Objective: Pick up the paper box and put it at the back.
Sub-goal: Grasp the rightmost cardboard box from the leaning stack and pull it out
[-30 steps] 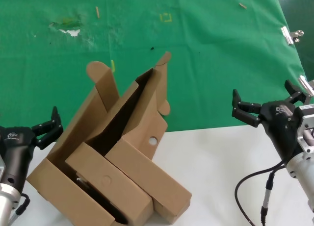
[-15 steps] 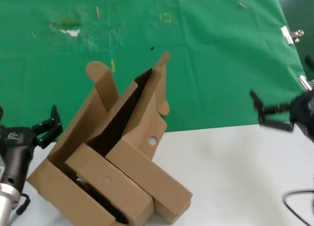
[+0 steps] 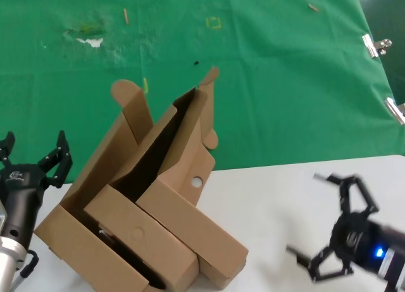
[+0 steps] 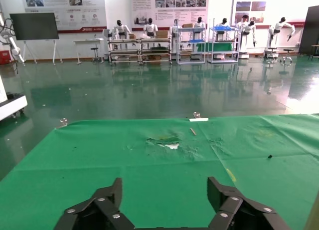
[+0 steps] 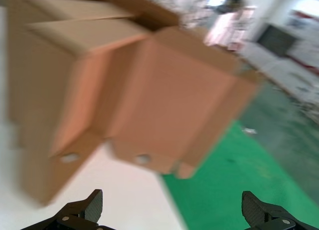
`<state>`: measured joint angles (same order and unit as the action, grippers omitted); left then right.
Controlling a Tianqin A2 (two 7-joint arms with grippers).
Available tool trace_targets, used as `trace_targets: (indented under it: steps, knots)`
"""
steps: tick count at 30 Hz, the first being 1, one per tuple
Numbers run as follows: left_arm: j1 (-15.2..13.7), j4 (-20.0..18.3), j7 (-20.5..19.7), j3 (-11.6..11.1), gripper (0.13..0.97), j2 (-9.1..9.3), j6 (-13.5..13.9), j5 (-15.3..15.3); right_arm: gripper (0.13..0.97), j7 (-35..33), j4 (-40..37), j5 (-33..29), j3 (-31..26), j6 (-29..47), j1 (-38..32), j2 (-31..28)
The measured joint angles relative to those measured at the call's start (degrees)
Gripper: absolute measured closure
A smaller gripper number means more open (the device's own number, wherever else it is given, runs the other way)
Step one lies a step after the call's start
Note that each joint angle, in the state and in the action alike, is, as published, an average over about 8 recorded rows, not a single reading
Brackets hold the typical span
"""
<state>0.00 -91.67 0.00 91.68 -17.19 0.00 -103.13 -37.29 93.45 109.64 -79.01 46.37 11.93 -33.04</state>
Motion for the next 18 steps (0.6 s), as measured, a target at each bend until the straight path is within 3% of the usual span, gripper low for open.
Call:
trace_targets:
  steps: [9, 13, 18]
  knots:
    - [0.00, 0.00, 0.00, 0.00, 0.652, 0.00, 0.00, 0.00, 0.129, -5.43, -2.22, -2.89, -5.36, 1.87, 0.43, -2.63]
    - [0.00, 0.00, 0.00, 0.00, 0.652, 0.00, 0.00, 0.00, 0.138, -5.80, -2.59, -3.22, -7.23, 1.80, 0.02, -2.79]
    - [0.00, 0.00, 0.00, 0.00, 0.757, 0.00, 0.00, 0.00, 0.152, -5.60, -2.67, -3.59, -9.67, 1.53, -0.62, -2.66]
